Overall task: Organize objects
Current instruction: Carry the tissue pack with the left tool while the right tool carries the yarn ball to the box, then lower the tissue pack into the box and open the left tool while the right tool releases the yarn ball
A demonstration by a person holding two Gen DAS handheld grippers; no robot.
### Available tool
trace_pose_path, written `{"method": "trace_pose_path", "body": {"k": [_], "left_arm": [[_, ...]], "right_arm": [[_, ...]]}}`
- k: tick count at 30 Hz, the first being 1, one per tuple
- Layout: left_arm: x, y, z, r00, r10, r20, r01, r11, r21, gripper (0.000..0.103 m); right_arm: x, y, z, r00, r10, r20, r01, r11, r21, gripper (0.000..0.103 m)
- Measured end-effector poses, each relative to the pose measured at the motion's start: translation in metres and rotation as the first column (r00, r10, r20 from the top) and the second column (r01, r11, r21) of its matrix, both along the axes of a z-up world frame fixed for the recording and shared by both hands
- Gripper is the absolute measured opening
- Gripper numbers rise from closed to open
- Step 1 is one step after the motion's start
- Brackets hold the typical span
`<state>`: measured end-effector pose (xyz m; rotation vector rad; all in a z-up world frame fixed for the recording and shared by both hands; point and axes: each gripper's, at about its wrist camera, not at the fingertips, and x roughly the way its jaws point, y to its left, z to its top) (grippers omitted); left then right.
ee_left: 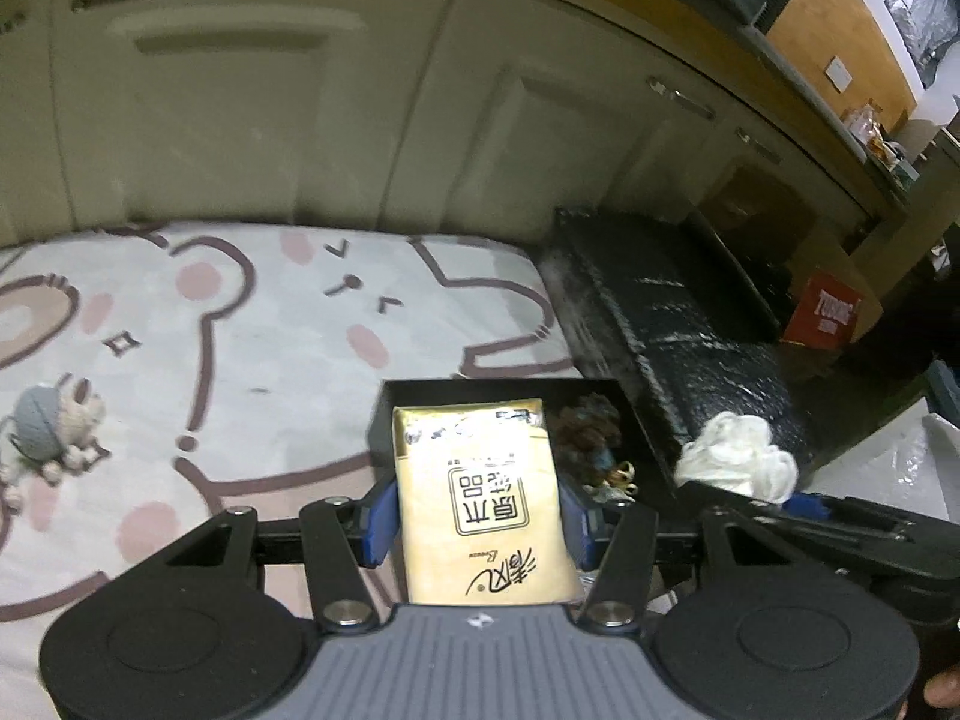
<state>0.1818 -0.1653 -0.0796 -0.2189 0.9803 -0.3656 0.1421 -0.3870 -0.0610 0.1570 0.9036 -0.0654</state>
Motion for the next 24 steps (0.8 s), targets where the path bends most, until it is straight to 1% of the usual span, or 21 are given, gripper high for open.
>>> {"method": "trace_pose_path", "body": {"k": [6, 9, 16, 20, 22, 23, 24], "left_arm": [[0.005, -0.019, -0.018, 0.998, -0.015, -0.055, 0.012, 0.999, -0.05, 0.054], [0.009, -0.027, -0.026, 0.997, -0.011, -0.077, 0.006, 0.998, -0.062, 0.054], [0.015, -0.039, -0.037, 0.995, -0.015, -0.099, 0.009, 0.998, -0.061, 0.054], [0.02, -0.04, -0.043, 0.994, -0.017, -0.111, 0.012, 0.999, -0.044, 0.054], [0.021, -0.04, -0.045, 0.993, -0.014, -0.12, 0.008, 0.999, -0.045, 0.054], [0.022, -0.04, -0.047, 0.992, -0.013, -0.126, 0.007, 0.999, -0.046, 0.054], [0.023, -0.04, -0.048, 0.991, 0.0, -0.131, -0.006, 0.999, -0.044, 0.054]], "right_arm": [[0.002, -0.009, -0.01, 0.999, 0.0, -0.04, 0.0, 1.0, 0.007, 0.05], [0.003, -0.011, -0.02, 0.997, 0.014, -0.078, -0.015, 1.0, -0.006, 0.05], [0.008, -0.021, -0.04, 0.991, 0.022, -0.133, -0.023, 1.0, -0.004, 0.05], [0.014, -0.023, -0.049, 0.99, 0.031, -0.138, -0.034, 0.999, -0.016, 0.051], [0.018, -0.024, -0.053, 0.991, 0.038, -0.132, -0.039, 0.999, -0.008, 0.054], [0.02, -0.024, -0.054, 0.991, 0.038, -0.128, -0.039, 0.999, -0.004, 0.059], [0.022, -0.023, -0.055, 0.992, 0.036, -0.122, -0.037, 0.999, -0.003, 0.067]]}}
